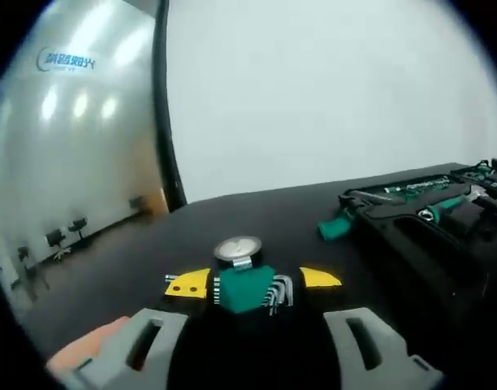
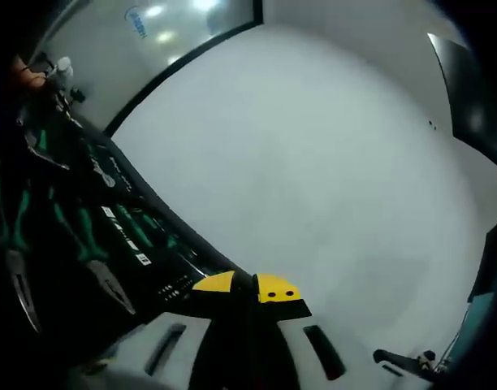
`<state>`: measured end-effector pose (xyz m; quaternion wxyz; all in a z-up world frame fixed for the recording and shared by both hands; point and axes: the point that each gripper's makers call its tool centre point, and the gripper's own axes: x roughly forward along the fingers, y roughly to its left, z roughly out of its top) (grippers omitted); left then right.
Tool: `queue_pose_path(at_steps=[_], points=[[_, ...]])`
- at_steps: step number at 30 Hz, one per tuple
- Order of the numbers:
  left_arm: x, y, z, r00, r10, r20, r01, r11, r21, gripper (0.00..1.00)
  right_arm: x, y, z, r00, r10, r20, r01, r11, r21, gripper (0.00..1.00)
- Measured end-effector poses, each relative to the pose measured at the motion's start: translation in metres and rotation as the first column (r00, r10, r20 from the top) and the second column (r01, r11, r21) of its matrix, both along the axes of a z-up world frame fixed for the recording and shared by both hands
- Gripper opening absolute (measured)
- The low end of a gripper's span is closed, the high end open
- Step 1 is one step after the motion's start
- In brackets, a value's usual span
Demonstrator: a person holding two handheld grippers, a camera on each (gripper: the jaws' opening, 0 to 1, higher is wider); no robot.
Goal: Pick up the tools and put them into their designated positions in the toolbox.
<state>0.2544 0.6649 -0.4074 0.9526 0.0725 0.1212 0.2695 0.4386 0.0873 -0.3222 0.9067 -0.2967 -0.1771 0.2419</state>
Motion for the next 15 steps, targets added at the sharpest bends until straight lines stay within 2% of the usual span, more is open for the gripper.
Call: queue_pose_path(at_steps=[7,10,15], points=[[-0.0064,-0.0076,-0.0027,1.0,-0.013,-0.011,0.013,1.0,0.006,0.36,0.0006,-0.0035,0.0018,1.0,0.001,-0.011,-0.001,1.0,0.029,0.06],[-0.0047,-0.0007,-0.0073,0.999,-0.004,-0.035,0.004,1.0,0.008,0.35,0.0023,-0.0035,0.0008,1.0,-0.002,-0.017,0.002,1.0,0.028,0.06],[-0.0011,-0.0023,-0.0056,0.999,-0.024,-0.041,0.025,0.999,0.033,0.35,0.0061,-0.0061,0.0022,1.0,-0.018,-0.018,0.019,0.999,0.043,0.06]])
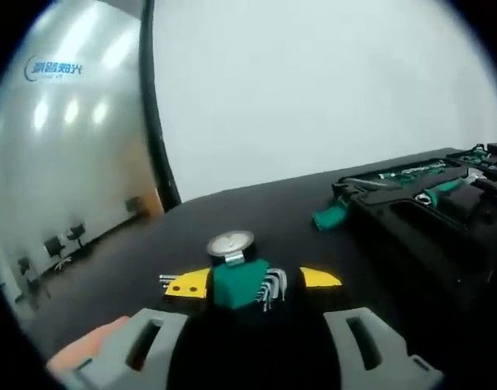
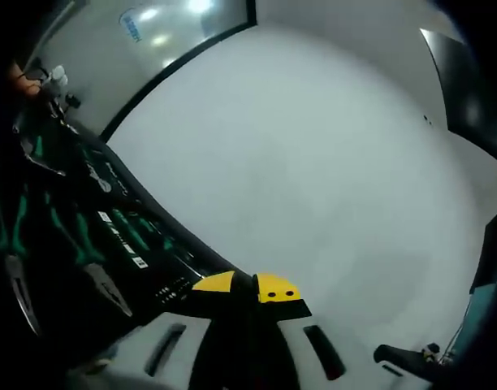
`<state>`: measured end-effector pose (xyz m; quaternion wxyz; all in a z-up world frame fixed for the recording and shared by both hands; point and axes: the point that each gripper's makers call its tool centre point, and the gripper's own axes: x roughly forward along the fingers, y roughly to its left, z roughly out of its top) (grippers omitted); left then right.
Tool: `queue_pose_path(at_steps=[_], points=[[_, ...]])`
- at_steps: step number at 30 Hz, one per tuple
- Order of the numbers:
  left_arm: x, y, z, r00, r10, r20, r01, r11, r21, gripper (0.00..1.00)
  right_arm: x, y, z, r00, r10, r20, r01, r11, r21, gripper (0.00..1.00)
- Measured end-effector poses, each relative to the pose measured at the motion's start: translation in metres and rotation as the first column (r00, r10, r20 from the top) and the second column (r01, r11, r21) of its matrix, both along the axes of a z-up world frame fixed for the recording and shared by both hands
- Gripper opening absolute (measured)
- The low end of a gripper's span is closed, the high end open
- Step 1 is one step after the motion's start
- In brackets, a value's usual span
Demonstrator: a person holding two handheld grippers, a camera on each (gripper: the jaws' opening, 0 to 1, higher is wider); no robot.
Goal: Pick up the tools and put them into their designated positions in the toolbox.
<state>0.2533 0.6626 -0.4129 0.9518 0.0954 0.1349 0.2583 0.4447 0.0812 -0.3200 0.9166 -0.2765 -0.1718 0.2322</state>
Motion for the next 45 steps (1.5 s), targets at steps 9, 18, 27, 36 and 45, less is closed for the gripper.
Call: queue_pose_path(at_steps=[9,18,27,36,45], points=[[0.005,-0.02,0.006,0.998,-0.068,0.016,0.067,0.997,0.037,0.35,0.0,0.002,-0.001,1.0,-0.004,-0.002,0.004,1.0,-0.011,0.06],[0.008,-0.015,0.004,0.996,-0.085,0.017,0.084,0.996,0.025,0.36,-0.002,0.003,-0.002,1.0,-0.016,0.013,0.017,0.999,-0.039,0.06],[0.005,-0.02,-0.005,0.997,-0.08,-0.024,0.081,0.996,0.036,0.35,-0.003,0.001,0.0,0.999,-0.024,0.032,0.026,0.998,-0.049,0.06],[0.009,-0.016,-0.004,0.997,-0.068,-0.028,0.07,0.996,0.049,0.35,-0.002,-0.001,-0.003,1.0,-0.014,0.008,0.014,0.999,-0.037,0.06],[-0.001,-0.001,0.003,1.0,-0.002,-0.026,0.004,0.999,0.052,0.35,-0.004,-0.005,0.004,1.0,0.007,-0.009,-0.007,0.999,0.044,0.07]])
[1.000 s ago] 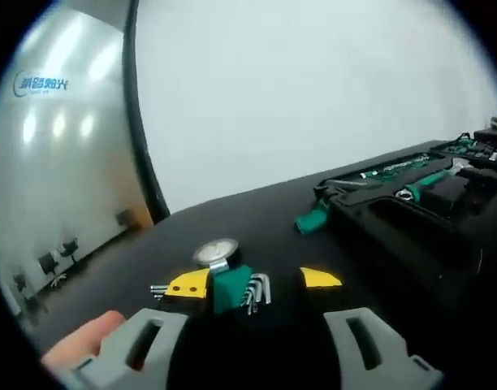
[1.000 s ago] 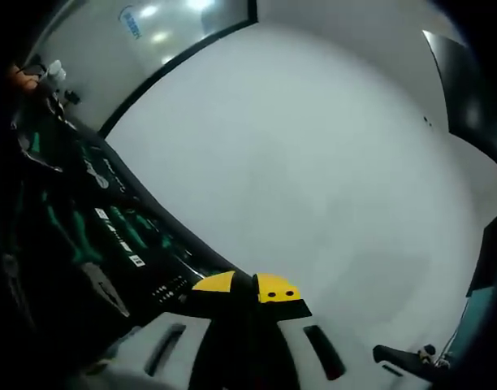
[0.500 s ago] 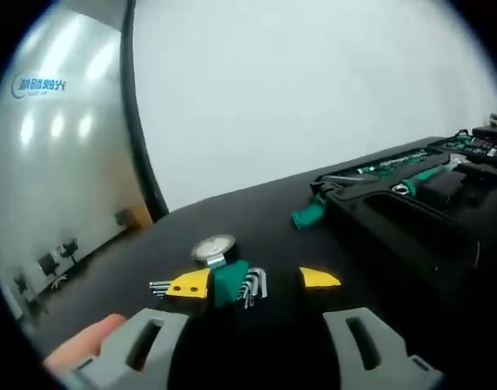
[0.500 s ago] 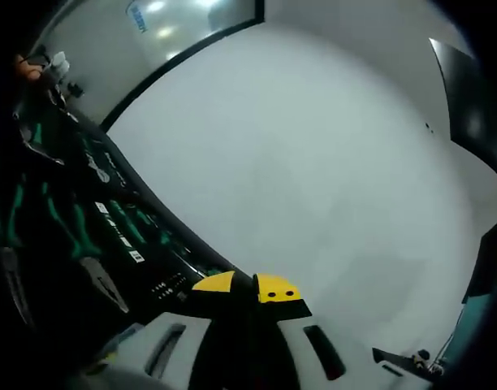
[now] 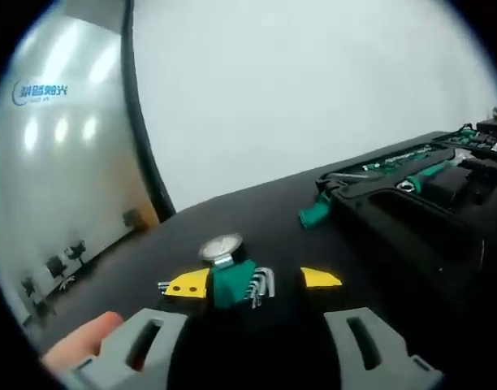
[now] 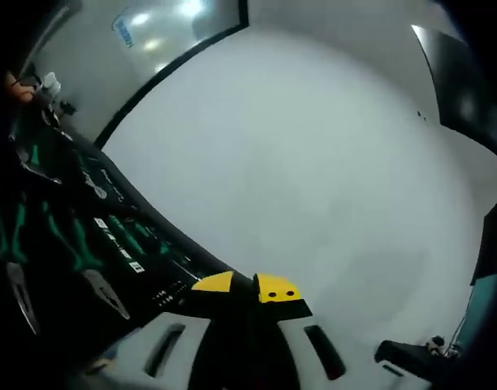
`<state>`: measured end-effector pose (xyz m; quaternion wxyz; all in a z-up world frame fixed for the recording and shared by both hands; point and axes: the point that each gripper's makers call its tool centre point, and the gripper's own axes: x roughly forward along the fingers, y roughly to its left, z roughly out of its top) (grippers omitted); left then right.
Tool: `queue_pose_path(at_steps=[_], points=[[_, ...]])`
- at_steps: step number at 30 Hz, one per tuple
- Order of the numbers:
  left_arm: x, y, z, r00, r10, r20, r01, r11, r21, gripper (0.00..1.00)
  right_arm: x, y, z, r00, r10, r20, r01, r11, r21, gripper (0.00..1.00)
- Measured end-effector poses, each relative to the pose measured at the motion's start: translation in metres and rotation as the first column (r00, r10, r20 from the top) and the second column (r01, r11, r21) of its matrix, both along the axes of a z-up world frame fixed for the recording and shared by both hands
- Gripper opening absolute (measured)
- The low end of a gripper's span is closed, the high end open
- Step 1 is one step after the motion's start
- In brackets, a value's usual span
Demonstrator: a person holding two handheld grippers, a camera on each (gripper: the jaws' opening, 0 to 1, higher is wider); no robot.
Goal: Pick up the tools and put them into their designated positions in the toolbox.
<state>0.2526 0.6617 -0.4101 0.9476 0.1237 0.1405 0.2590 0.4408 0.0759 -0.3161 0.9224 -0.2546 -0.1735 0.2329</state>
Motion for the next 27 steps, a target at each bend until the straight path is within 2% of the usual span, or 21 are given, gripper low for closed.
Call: queue_pose_path(at_steps=[3,4,5,6,7,8,9,11,12,13,14,15,16,18,20,21,22,23,24,26,27], points=[[0.005,0.001,0.007,1.0,-0.01,-0.009,0.01,1.0,0.024,0.34,0.001,0.005,-0.008,1.0,-0.003,-0.013,0.002,0.999,-0.05,0.07],[0.01,-0.008,0.012,0.999,-0.043,-0.021,0.044,0.999,0.023,0.33,-0.001,0.008,-0.007,1.0,0.006,-0.004,-0.006,0.998,-0.059,0.07],[0.015,-0.012,0.013,0.996,-0.072,-0.051,0.074,0.997,0.031,0.34,-0.002,0.01,-0.008,1.0,0.011,-0.001,-0.011,0.998,-0.064,0.07],[0.024,-0.005,0.011,0.989,-0.075,-0.125,0.085,0.993,0.081,0.35,-0.003,0.012,-0.008,1.0,0.016,0.004,-0.016,0.997,-0.078,0.07],[0.026,-0.002,0.011,0.986,-0.072,-0.15,0.088,0.991,0.103,0.36,-0.004,0.012,-0.009,1.0,0.015,0.008,-0.014,0.996,-0.087,0.07],[0.031,0.003,0.014,0.976,-0.051,-0.21,0.08,0.988,0.131,0.36,-0.004,0.012,-0.009,1.0,0.012,0.011,-0.011,0.996,-0.093,0.07],[0.032,0.004,0.016,0.972,-0.036,-0.234,0.068,0.989,0.129,0.34,-0.003,0.012,-0.01,1.0,0.005,0.012,-0.004,0.995,-0.104,0.07],[0.045,0.004,0.016,0.972,-0.02,-0.234,0.034,0.998,0.053,0.3,-0.002,0.009,-0.009,1.0,-0.009,0.014,0.01,0.994,-0.106,0.08],[0.053,0.009,0.018,0.973,0.0,-0.232,0.014,0.998,0.059,0.3,-0.002,0.008,-0.008,1.0,-0.012,0.013,0.013,0.995,-0.097,0.08],[0.059,0.018,0.014,0.966,0.019,-0.257,0.007,0.995,0.099,0.29,-0.001,0.007,-0.008,1.0,-0.011,0.008,0.012,0.996,-0.086,0.08],[0.064,0.022,0.008,0.957,0.02,-0.288,0.012,0.994,0.109,0.28,-0.001,0.006,-0.008,1.0,-0.011,0.004,0.011,0.996,-0.083,0.08],[0.065,0.026,-0.001,0.94,0.023,-0.339,0.011,0.995,0.098,0.27,-0.001,0.006,-0.009,1.0,-0.01,0.001,0.01,0.996,-0.083,0.08],[0.059,0.023,-0.005,0.934,0.032,-0.357,-0.004,0.997,0.078,0.27,-0.001,0.006,-0.01,1.0,-0.009,-0.003,0.009,0.996,-0.087,0.08],[0.06,0.03,-0.018,0.938,-0.001,-0.347,-0.002,1.0,-0.008,0.27,0.001,0.009,-0.011,1.0,-0.005,-0.005,0.004,0.995,-0.097,0.08],[0.066,0.036,-0.016,0.97,-0.016,-0.245,-0.009,0.995,-0.101,0.25,0.001,0.011,-0.012,1.0,0.001,-0.003,-0.001,0.994,-0.106,0.08],[0.066,0.037,-0.022,0.97,-0.013,-0.243,-0.021,0.99,-0.137,0.16,0.001,0.011,-0.012,1.0,0.002,-0.002,-0.003,0.994,-0.109,0.08],[0.066,0.045,-0.01,0.979,0.011,-0.202,-0.023,0.998,-0.054,0.05,0.002,0.013,-0.012,1.0,0.006,-0.002,-0.006,0.994,-0.11,0.08],[0.064,0.044,-0.015,0.981,-0.013,-0.195,-0.007,0.995,-0.104,0.04,0.002,0.013,-0.012,1.0,0.009,-0.002,-0.01,0.994,-0.108,0.08],[0.065,0.042,-0.012,0.984,-0.033,-0.174,0.015,0.995,-0.101,0.04,0.003,0.013,-0.012,1.0,0.016,-0.006,-0.017,0.995,-0.101,0.08],[0.064,0.039,-0.009,0.993,-0.028,-0.116,0.007,0.984,-0.177,0.03,0.003,0.013,-0.011,0.999,0.028,-0.016,-0.029,0.996,-0.084,0.08],[0.061,0.04,-0.008,0.992,-0.03,-0.126,0.007,0.984,-0.176,0.03,0.002,0.013,-0.011,0.999,0.03,-0.019,-0.032,0.996,-0.079,0.08]])
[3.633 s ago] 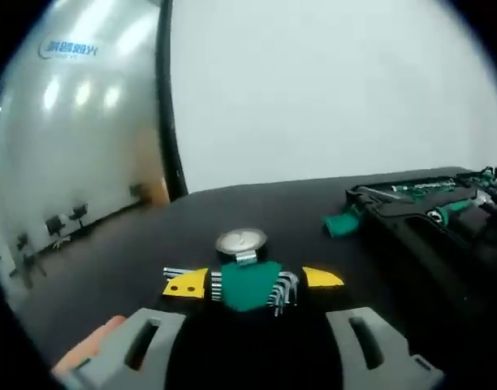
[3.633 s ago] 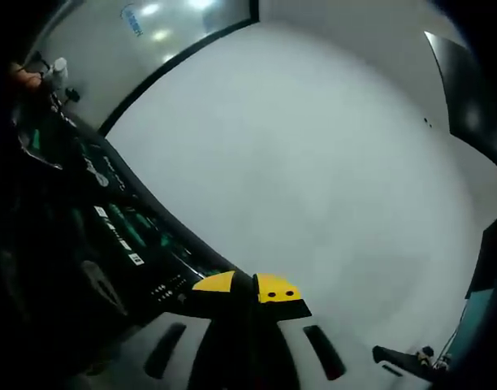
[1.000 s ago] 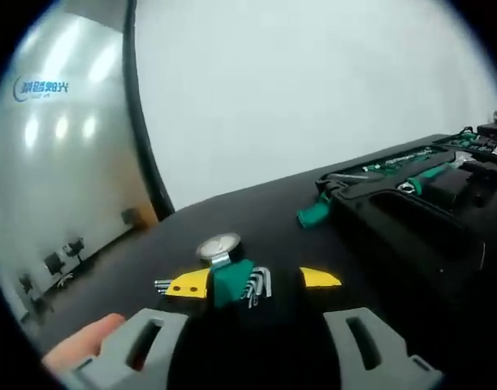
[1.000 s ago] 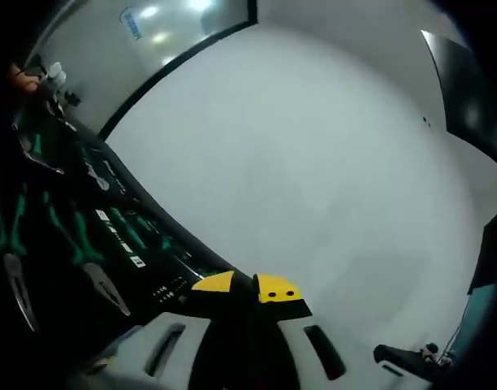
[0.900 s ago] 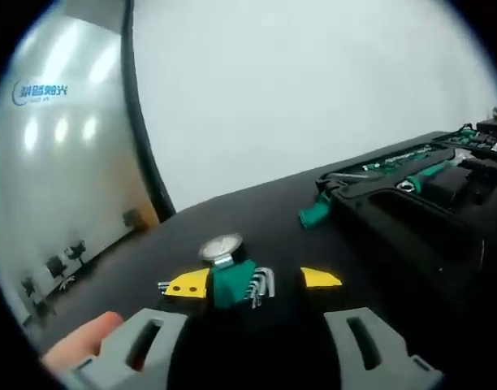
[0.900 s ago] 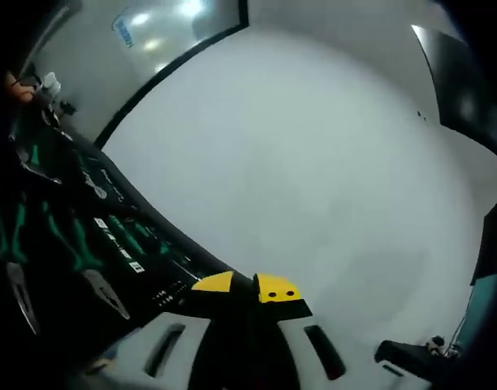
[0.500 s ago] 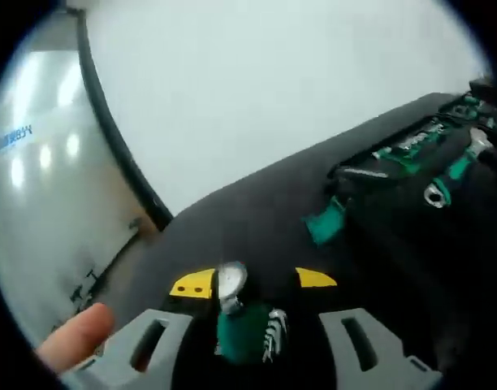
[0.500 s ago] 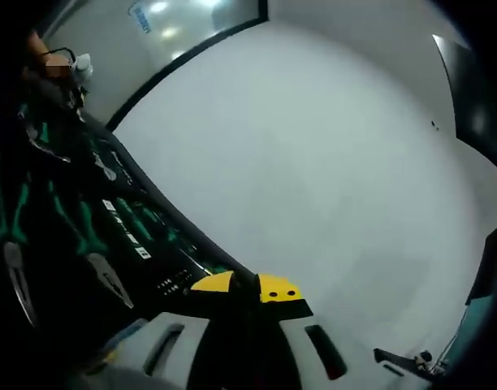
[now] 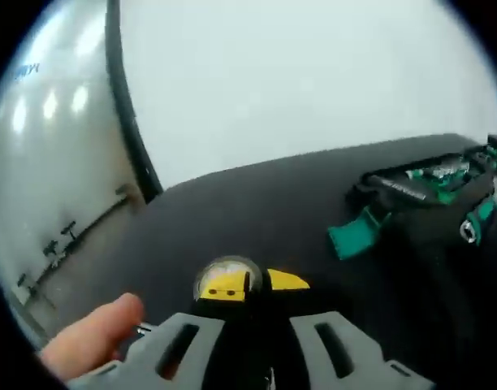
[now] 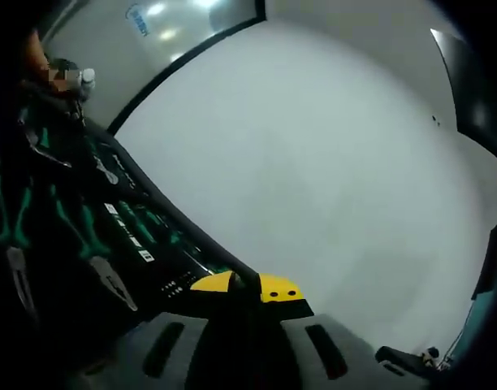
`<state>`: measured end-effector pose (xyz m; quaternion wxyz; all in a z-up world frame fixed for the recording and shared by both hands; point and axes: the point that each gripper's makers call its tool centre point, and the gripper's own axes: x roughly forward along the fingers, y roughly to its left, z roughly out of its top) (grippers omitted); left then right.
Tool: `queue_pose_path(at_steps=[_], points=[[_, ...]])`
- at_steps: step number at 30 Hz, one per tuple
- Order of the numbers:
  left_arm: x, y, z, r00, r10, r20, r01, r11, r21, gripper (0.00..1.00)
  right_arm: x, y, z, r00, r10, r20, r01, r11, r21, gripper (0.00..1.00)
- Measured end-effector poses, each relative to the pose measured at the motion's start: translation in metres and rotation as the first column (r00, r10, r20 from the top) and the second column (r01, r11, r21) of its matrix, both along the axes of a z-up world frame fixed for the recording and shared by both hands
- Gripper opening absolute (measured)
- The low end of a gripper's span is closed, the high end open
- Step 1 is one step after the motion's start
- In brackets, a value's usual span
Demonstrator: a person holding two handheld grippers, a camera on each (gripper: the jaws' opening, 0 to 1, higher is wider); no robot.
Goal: Pick up the tools and put them into their designated positions in the toolbox.
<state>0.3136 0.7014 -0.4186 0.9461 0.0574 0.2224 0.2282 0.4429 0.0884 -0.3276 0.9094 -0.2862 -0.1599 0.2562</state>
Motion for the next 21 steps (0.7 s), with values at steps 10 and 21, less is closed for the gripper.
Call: queue_pose_path(at_steps=[10,21], points=[[-0.018,-0.161,0.135,0.831,-0.183,0.525,0.404,0.848,-0.343,0.02,0.004,-0.001,0.0,1.0,-0.002,-0.007,0.002,1.0,0.021,0.08],[-0.024,-0.348,0.157,0.665,-0.244,0.705,0.743,0.314,-0.591,0.02,-0.022,0.012,0.026,0.988,0.135,0.069,-0.144,0.978,0.154,0.1]])
